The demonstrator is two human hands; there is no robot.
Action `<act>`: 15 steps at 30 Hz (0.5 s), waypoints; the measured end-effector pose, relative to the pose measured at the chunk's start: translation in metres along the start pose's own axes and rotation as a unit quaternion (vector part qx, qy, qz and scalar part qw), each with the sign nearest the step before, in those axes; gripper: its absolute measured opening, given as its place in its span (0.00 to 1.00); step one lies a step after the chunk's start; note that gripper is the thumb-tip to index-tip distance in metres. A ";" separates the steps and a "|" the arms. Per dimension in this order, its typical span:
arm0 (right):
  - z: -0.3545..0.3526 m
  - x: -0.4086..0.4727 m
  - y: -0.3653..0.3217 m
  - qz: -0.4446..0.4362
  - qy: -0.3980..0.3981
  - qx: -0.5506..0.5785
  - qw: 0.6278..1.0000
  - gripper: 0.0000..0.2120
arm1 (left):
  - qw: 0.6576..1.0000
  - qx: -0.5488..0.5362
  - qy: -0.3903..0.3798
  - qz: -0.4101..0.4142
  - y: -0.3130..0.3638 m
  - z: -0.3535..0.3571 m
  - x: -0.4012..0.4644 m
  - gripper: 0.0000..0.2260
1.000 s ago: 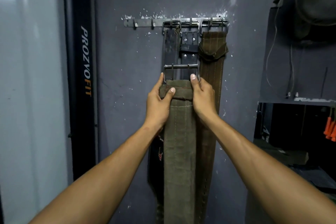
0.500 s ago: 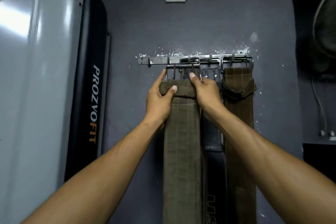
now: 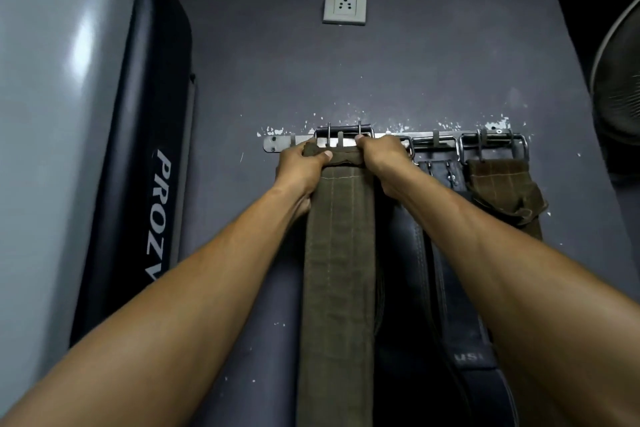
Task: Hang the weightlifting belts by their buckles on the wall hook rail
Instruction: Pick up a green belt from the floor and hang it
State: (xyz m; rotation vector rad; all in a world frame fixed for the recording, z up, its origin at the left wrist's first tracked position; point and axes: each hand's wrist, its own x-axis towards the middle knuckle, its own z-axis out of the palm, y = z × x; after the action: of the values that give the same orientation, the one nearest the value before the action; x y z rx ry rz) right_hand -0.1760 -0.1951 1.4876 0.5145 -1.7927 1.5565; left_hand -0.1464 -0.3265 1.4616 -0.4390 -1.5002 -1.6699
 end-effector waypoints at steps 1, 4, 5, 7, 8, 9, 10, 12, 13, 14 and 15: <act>0.001 0.002 0.001 -0.002 0.005 -0.008 1.000 0.17 | 1.000 -0.012 -0.004 -0.007 -0.004 0.000 0.003 0.11; 0.000 0.002 0.009 -0.009 0.004 -0.028 1.000 0.17 | 0.999 -0.037 -0.016 0.002 -0.021 -0.005 0.003 0.11; 0.000 0.000 0.013 -0.011 0.000 -0.035 0.999 0.17 | 0.999 -0.046 -0.021 0.010 -0.028 -0.007 0.001 0.12; 0.000 -0.006 0.020 -0.006 -0.005 -0.033 0.999 0.18 | 0.999 -0.037 -0.025 0.025 -0.037 -0.010 -0.003 0.21; 0.001 -0.009 0.023 -0.003 -0.007 -0.021 1.000 0.20 | 0.999 -0.030 -0.022 0.033 -0.040 -0.011 -0.007 0.24; 0.003 -0.013 0.026 -0.004 -0.009 -0.003 1.000 0.21 | 0.999 -0.025 -0.018 0.041 -0.042 -0.011 -0.009 0.25; 0.004 -0.017 0.028 -0.006 -0.012 0.018 1.000 0.22 | 0.998 -0.023 -0.013 0.049 -0.042 -0.011 -0.013 0.24; 0.005 -0.024 0.034 -0.002 -0.036 0.060 0.998 0.22 | 0.998 -0.022 -0.005 0.058 -0.045 -0.013 -0.018 0.18; 0.003 -0.028 0.039 0.002 -0.057 0.081 0.995 0.22 | 0.998 -0.032 -0.005 0.058 -0.049 -0.014 -0.023 0.15; 0.000 -0.032 0.044 0.007 -0.079 0.101 0.992 0.22 | 0.998 -0.046 -0.009 0.050 -0.054 -0.017 -0.028 0.13; -0.003 -0.035 0.050 0.008 -0.098 0.113 0.989 0.21 | 0.998 -0.056 -0.015 0.038 -0.059 -0.020 -0.032 0.13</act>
State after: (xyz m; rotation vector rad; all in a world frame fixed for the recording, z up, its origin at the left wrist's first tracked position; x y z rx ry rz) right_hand -0.1861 -0.1878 1.4280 0.7854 -1.7751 1.7845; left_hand -0.1671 -0.3373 1.3955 -0.5761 -1.3987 -1.7002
